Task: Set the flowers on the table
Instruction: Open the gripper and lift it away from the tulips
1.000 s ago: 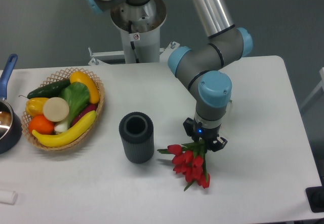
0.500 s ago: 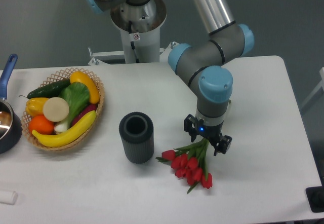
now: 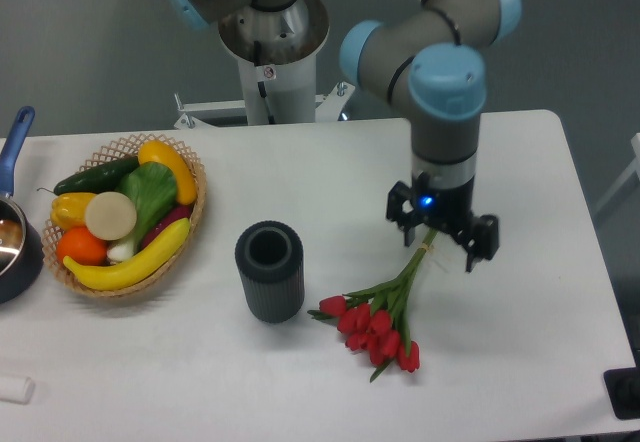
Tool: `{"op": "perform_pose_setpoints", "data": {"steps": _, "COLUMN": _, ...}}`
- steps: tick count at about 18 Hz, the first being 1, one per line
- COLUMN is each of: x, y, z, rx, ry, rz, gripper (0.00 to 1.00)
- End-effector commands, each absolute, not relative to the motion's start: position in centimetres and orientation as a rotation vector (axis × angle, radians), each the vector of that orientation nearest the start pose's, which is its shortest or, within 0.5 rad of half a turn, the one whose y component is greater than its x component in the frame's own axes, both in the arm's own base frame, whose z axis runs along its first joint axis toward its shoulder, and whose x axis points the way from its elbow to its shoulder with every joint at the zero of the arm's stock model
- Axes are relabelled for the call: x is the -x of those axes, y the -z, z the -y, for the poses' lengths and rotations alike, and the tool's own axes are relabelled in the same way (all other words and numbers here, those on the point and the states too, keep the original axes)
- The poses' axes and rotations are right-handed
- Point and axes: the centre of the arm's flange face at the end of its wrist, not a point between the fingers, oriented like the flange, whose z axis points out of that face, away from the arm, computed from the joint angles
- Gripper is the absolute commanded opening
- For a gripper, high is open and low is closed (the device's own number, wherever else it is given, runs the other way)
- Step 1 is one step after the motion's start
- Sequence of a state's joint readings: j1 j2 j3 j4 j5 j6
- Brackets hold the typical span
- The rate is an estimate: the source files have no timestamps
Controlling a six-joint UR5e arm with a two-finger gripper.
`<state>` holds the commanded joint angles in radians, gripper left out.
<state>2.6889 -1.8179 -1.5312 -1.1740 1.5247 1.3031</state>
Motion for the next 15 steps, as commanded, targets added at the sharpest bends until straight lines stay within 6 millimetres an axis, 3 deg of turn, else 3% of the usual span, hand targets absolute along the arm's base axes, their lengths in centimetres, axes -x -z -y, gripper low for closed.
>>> {"op": "perform_pose_setpoints", "data": {"steps": 3, "x": 49.6, "y": -43.9, "z": -35.9, "rx": 3.04, "ry": -0.074, "rz": -0.596, "gripper": 1.0}}
{"op": "perform_pose_setpoints", "data": {"steps": 6, "x": 50.3, "y": -45.9, "z": -32.7, "rx": 3.03, "ry": -0.069, "rz": -0.665, "gripper": 1.0}}
{"op": "perform_pose_setpoints", "data": {"steps": 8, "x": 51.6, "y": -45.6, "z": -30.2, "rx": 3.027, "ry": -0.063, "rz": -0.693, "gripper": 1.0}}
{"op": "perform_pose_setpoints", "data": {"steps": 15, "x": 54.4, "y": -45.4, "z": -25.4, "rx": 3.02, "ry": -0.08, "rz": -0.736, "gripper": 1.0}}
